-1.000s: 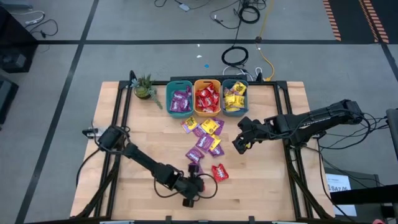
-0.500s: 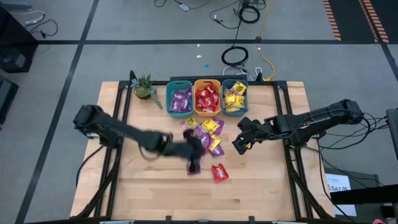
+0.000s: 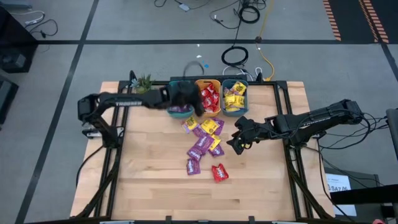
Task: Sort candy
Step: Put the red candy into the yellow bin
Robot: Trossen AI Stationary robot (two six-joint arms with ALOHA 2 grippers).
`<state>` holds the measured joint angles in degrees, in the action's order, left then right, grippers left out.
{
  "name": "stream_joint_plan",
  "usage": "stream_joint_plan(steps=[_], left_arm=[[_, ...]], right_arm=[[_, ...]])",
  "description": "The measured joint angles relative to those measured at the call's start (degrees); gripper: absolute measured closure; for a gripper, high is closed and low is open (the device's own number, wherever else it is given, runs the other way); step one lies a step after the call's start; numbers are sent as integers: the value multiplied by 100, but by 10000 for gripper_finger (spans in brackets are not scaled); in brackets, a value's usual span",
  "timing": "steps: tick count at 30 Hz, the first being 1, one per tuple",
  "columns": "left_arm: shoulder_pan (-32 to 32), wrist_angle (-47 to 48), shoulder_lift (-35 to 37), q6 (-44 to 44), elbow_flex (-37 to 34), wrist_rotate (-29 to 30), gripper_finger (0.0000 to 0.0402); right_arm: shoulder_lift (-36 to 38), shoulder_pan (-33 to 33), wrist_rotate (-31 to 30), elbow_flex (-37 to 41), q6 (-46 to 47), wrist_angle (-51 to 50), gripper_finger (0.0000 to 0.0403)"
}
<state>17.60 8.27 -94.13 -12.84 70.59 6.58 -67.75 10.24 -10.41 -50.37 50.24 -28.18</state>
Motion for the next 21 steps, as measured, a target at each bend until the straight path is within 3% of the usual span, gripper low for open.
stream_joint_plan(steps=[3,11,21], left_arm=[[437,-400,-79,334,2,-54,357],[1166,-65,-570,996,377,-1227,275],[1255,277,-650,1772,762,-1285,261]], right_arm=[[0,0,0,0,61,6,165],[0,0,-372,0,675,18,165],[0,-5,-750,0,1061,27,165]])
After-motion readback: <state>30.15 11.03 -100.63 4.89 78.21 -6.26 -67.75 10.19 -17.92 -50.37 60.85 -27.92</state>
